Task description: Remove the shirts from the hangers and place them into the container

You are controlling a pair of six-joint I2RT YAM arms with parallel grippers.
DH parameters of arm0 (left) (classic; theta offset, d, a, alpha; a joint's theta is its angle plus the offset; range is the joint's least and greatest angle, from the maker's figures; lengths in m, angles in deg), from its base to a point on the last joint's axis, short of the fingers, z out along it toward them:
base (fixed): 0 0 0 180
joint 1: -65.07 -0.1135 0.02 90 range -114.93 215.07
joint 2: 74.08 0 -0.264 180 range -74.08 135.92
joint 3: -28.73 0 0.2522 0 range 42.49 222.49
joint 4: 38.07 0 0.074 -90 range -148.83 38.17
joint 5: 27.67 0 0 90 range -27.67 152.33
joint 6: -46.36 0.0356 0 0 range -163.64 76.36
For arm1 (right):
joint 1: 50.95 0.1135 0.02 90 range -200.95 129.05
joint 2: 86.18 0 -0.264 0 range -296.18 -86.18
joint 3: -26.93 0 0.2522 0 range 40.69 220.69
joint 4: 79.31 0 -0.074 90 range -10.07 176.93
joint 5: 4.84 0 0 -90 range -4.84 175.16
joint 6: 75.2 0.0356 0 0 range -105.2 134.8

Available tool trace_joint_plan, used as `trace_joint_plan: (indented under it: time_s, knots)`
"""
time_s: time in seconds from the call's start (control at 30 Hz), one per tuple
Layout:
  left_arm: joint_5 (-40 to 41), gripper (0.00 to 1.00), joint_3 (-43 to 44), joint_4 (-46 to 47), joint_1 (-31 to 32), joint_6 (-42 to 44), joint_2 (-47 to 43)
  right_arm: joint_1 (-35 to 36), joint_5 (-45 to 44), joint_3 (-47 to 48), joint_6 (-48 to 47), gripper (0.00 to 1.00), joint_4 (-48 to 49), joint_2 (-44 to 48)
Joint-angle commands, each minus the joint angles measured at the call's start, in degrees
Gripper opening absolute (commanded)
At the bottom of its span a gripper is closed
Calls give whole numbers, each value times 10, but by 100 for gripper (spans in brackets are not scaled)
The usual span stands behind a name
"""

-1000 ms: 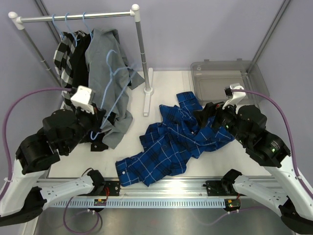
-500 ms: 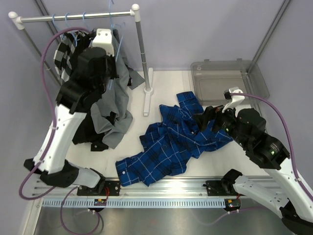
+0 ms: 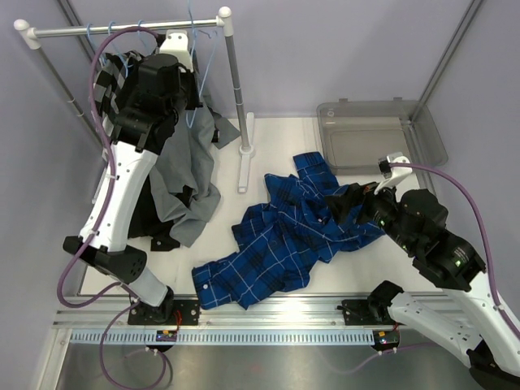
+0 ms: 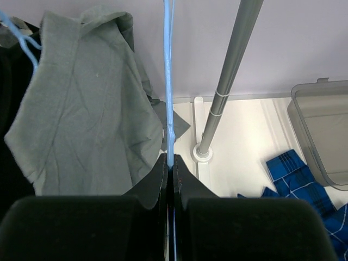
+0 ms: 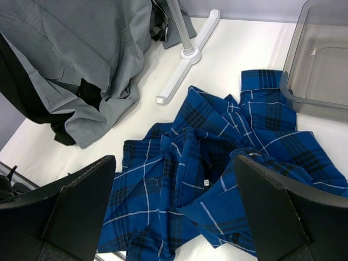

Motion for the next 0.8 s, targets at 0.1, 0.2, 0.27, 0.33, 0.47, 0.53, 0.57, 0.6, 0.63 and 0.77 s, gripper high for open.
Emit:
trace_joint_plan:
  time_s: [0.1, 0.2, 0.27, 0.33, 0.47, 0.53, 0.57, 0.6, 0.63, 0.77]
  knots:
    - [-63, 0, -24, 50, -13, -15, 14, 2, -15, -21, 11, 100, 7, 4]
    - [-63, 0, -57, 51, -14, -30, 9, 3, -17, -26, 15, 99, 7, 3]
    - [-65, 0, -75, 54, -14, -40, 4, 3, -17, -32, 18, 99, 7, 2]
    - [-70, 0, -99, 58, -14, -47, -4, 2, -13, -39, 18, 100, 9, 1]
    - [-70, 34, -117, 56, -14, -46, -22, 3, -18, -51, 24, 99, 10, -7]
    - [-65, 65, -122, 57, -14, -44, -41, 3, -24, -52, 25, 100, 0, -23]
    - [-62, 75, -123, 56, -14, -43, -50, 3, -30, -50, 31, 99, -7, -42]
    - [-60, 84, -124, 56, -14, -40, -59, 3, -47, -45, 37, 99, -16, -54]
    - [-55, 98, -127, 56, -14, -38, -81, 3, -55, -42, 43, 100, -35, -67]
    - [-50, 99, -155, 53, -14, -31, -146, 2, -133, -27, 129, 99, -98, -142]
